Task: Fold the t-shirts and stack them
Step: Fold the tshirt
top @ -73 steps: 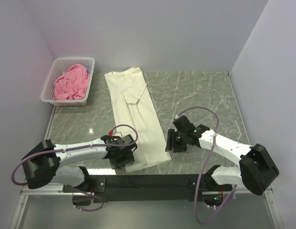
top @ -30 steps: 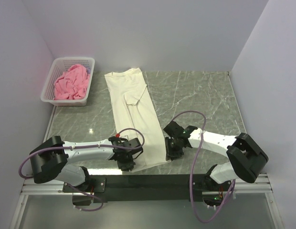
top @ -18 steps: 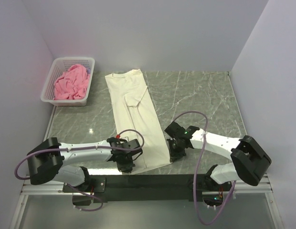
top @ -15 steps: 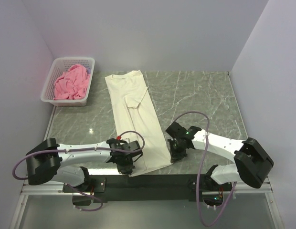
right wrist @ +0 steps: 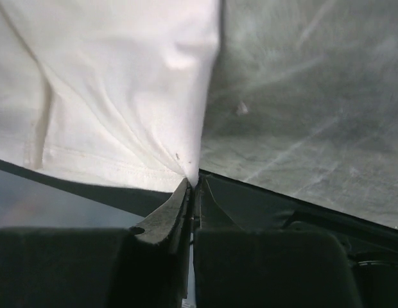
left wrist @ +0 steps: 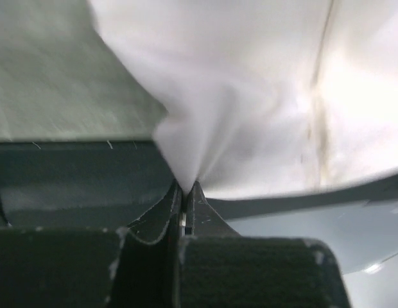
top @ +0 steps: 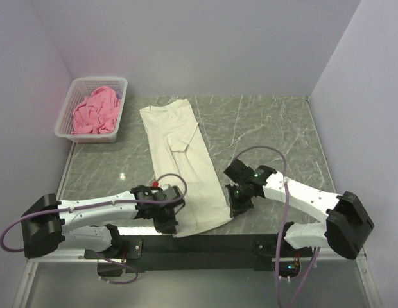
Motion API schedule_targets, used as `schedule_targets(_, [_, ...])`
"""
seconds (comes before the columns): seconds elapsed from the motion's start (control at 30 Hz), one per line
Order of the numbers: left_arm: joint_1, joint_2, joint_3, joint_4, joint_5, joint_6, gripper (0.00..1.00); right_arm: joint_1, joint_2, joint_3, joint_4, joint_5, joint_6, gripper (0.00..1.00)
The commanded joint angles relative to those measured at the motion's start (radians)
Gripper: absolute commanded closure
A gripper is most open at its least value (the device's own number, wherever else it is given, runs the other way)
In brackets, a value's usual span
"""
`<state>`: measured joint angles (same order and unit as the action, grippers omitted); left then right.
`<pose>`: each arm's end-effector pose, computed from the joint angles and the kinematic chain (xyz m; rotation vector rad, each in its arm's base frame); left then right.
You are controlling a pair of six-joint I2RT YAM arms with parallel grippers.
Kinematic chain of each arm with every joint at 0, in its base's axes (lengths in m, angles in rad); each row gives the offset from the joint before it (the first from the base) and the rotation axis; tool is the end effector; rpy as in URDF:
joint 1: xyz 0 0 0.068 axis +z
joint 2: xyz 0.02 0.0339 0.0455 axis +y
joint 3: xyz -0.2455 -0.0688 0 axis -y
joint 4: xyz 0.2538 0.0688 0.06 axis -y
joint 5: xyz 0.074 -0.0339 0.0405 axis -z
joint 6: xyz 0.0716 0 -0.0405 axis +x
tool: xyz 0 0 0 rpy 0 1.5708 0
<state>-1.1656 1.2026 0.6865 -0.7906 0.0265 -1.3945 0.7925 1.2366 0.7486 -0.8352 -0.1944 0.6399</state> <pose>0.0850 -0.2029 0.1290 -0.3447 3.0456 -0.4017 0.1496 0.1715 0.1396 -0.2690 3.0342 0.4729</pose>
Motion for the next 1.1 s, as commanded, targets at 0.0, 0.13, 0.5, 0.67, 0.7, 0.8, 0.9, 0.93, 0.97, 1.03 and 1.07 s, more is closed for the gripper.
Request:
schedule_targets(0.0, [0.137,-0.076,0.019,-0.050,-0.082,0.034,0.99,-0.027,0.063,0.136,-0.008,0.055,-0.057,1.00])
schedule_targets(0.13, [0.334,-0.118,0.043,0.001,-0.126,0.132,0.99,-0.071,0.178,0.282,-0.010,0.078,-0.112,1.00])
schedule_targets(0.5, [0.633,0.081,0.228,0.108,-0.310,0.413,0.99,-0.197,0.468,0.689,-0.007,0.075,-0.239,1.00])
schedule_targets(0.67, [0.669,0.150,0.254,0.204,-0.364,0.459,0.99,-0.216,0.575,0.775,0.065,0.076,-0.270,1.00])
schedule_targets(0.7, [0.681,0.164,0.252,0.221,-0.372,0.463,0.99,-0.219,0.589,0.782,0.073,0.073,-0.273,1.00])
schedule_targets(0.8, [0.702,0.167,0.248,0.261,-0.401,0.468,0.99,-0.230,0.627,0.813,0.091,0.082,-0.287,1.00])
schedule_targets(0.9, [0.718,0.157,0.225,0.312,-0.412,0.482,0.99,-0.242,0.646,0.833,0.116,0.095,-0.293,1.00])
schedule_targets(0.93, [0.725,0.158,0.213,0.324,-0.407,0.485,0.99,-0.245,0.655,0.839,0.117,0.095,-0.295,1.00])
schedule_targets(0.97, [0.731,0.163,0.208,0.353,-0.398,0.495,0.99,-0.251,0.667,0.853,0.120,0.096,-0.296,1.00])
schedule_targets(1.03, [0.744,0.181,0.205,0.373,-0.381,0.506,0.99,-0.254,0.679,0.871,0.119,0.102,-0.301,1.00])
schedule_targets(1.07, [0.744,0.199,0.205,0.384,-0.379,0.515,0.99,-0.259,0.689,0.874,0.120,0.108,-0.301,1.00])
